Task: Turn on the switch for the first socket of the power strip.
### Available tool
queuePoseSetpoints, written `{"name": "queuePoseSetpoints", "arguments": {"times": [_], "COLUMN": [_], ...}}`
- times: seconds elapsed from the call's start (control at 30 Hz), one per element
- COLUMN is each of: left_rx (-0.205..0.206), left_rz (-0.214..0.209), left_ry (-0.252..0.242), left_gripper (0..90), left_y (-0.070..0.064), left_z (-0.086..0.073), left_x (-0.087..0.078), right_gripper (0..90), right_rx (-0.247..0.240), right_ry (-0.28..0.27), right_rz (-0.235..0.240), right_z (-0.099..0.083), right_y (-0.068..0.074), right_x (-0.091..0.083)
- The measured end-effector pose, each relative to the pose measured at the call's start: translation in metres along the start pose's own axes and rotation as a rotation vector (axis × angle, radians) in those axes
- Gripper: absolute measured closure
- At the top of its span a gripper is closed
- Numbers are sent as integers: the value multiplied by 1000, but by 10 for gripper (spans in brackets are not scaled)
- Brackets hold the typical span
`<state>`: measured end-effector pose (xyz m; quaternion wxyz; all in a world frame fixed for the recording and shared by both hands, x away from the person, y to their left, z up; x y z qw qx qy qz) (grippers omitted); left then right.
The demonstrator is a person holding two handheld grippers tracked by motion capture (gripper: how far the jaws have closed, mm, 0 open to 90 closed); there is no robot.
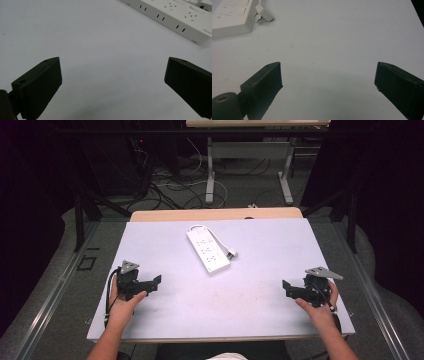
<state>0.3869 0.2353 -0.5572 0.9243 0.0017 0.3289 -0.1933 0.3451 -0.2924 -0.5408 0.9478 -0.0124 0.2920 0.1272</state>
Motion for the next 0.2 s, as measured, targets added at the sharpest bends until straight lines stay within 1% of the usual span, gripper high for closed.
{"name": "queuePoseSetpoints", "arguments": {"times": [0.03, 0.07, 0.17, 0.2], "left_rx": [4, -3, -4, -6], "left_rz": [2, 1, 1, 2], "left_ry": [1, 0, -5, -2], "left_gripper": [11, 11, 11, 11], "left_y": [0, 0, 0, 0], "left_z": [0, 0, 0, 0], "left_x": [0, 0, 0, 0], "right_gripper": [68, 68, 68, 68], "right_rx": [0, 8, 4, -4], "right_ry": [-2, -4, 2, -1], "right_rz": [-5, -8, -3, -3], "right_z": [0, 0, 0, 0], "right_y": [0, 0, -2, -3], "right_x": [0, 1, 0, -1]}}
Point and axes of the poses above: each handheld gripper's, and its own axes: x roughly forward along the jaws, z roughly out of its top, y roughly to its left, the point moved 3 cm from there along x, roughly forward along the jaws, and after that the axes turned 1 degree about -x, right-handed, at the moved point
